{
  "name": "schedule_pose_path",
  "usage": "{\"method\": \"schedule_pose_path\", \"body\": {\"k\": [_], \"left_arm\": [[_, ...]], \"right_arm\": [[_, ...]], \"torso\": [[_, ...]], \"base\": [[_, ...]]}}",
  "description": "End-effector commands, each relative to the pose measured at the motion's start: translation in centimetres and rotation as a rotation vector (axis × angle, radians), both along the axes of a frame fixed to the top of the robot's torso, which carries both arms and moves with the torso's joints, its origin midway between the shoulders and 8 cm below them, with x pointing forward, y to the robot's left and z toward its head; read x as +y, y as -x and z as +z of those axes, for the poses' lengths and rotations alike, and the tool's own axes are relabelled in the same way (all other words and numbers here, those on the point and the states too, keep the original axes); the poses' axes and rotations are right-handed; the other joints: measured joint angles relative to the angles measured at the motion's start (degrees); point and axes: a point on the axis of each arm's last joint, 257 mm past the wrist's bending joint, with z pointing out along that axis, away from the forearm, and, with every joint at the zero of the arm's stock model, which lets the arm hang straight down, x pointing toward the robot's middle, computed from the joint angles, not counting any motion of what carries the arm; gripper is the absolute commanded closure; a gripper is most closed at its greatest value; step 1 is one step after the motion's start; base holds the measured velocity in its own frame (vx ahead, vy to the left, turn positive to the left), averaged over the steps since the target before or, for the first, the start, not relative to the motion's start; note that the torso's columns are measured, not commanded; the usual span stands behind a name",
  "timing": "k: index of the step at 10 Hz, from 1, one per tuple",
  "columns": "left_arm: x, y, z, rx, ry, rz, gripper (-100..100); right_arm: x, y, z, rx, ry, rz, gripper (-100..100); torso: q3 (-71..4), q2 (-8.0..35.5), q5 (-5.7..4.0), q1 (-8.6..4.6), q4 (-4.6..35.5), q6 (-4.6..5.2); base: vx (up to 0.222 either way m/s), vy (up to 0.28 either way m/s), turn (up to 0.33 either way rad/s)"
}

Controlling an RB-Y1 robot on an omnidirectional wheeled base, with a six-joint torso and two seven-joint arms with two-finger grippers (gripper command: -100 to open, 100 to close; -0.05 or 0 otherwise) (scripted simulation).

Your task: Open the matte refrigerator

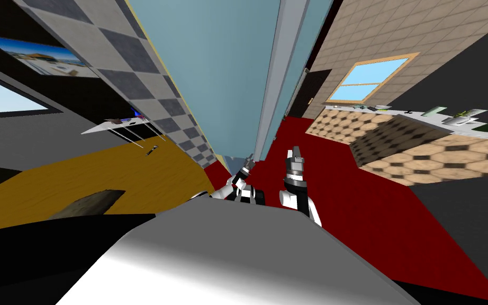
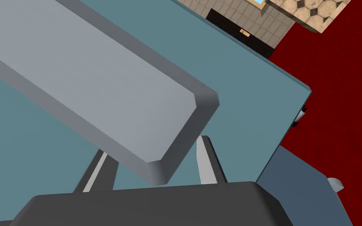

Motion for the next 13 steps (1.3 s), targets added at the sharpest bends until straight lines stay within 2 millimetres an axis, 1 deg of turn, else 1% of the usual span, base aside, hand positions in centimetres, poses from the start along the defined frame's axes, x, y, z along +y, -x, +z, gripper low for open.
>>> {"method": "schedule_pose_path", "body": {"k": [1, 2, 3, 4, 6, 9, 10, 11, 13], "left_arm": [[-2.2, 1.3, 1.5, -0.029, 0.024, -0.075, 100], [-2.2, 1.3, 1.5, -0.029, 0.024, -0.075, 100], [-3.7, 2.5, 1.7, -0.032, 0.028, -0.132, 100], [-3.3, 1.3, 1.3, -0.006, 0.0, -0.104, -100], [-4.1, 0.4, 2.4, -0.006, -0.002, -0.108, -100], [-5.3, -0.8, 4.1, -0.005, -0.004, -0.114, -100], [-6.1, -1.5, 5.2, -0.005, -0.006, -0.119, -100], [-5.9, -1.7, 4.1, 0.012, -0.022, -0.114, -100], [-6.1, -1.5, 5.2, -0.005, -0.006, -0.119, -100]], "right_arm": [[0.0, 0.0, 0.0, 0.0, 0.0, 0.0, 0], [0.0, 0.0, 0.0, 0.0, 0.0, 0.0, 0], [0.0, 0.0, 0.0, 0.0, 0.0, 0.0, 0], [0.0, 0.0, 0.0, 0.0, 0.0, 0.0, 0], [0.0, 0.0, 0.0, 0.0, 0.0, 0.0, 0], [0.0, 0.0, 0.0, 0.0, 0.0, 0.0, 0], [0.0, 0.0, 0.0, 0.0, 0.0, 0.0, 0], [0.0, 0.0, 0.0, 0.0, 0.0, 0.0, 0], [0.0, 0.0, 0.0, 0.0, 0.0, 0.0, 0]], "torso": [[0.02, 0.04, 0.04, 0.14, 0.04, -0.02], [0.02, 0.07, 0.1, 0.2, 0.13, 0.0], [-0.05, -0.06, 0.07, 0.05, 0.1, -0.06], [0.08, 0.2, 0.1, 0.25, 0.06, 0.09], [-0.27, -0.5, -0.11, -0.59, -0.3, 0.24], [-0.05, -0.02, 0.1, -0.11, 0.08, 0.31], [0.11, 0.22, 0.11, 0.0, 0.07, 0.31], [0.2, 0.37, 0.13, 0.03, 0.16, 0.3], [0.25, 0.48, 0.15, 0.03, 0.26, 0.27]], "base": [[-0.086, 0.197, -0.123], [-0.062, 0.129, -0.049], [-0.098, 0.176, -0.134], [-0.079, 0.118, 0.002], [-0.055, 0.011, 0.047], [-0.033, 0.008, 0.022], [-0.051, 0.028, 0.037], [-0.038, 0.021, -0.001], [-0.013, 0.013, 0.003]]}}
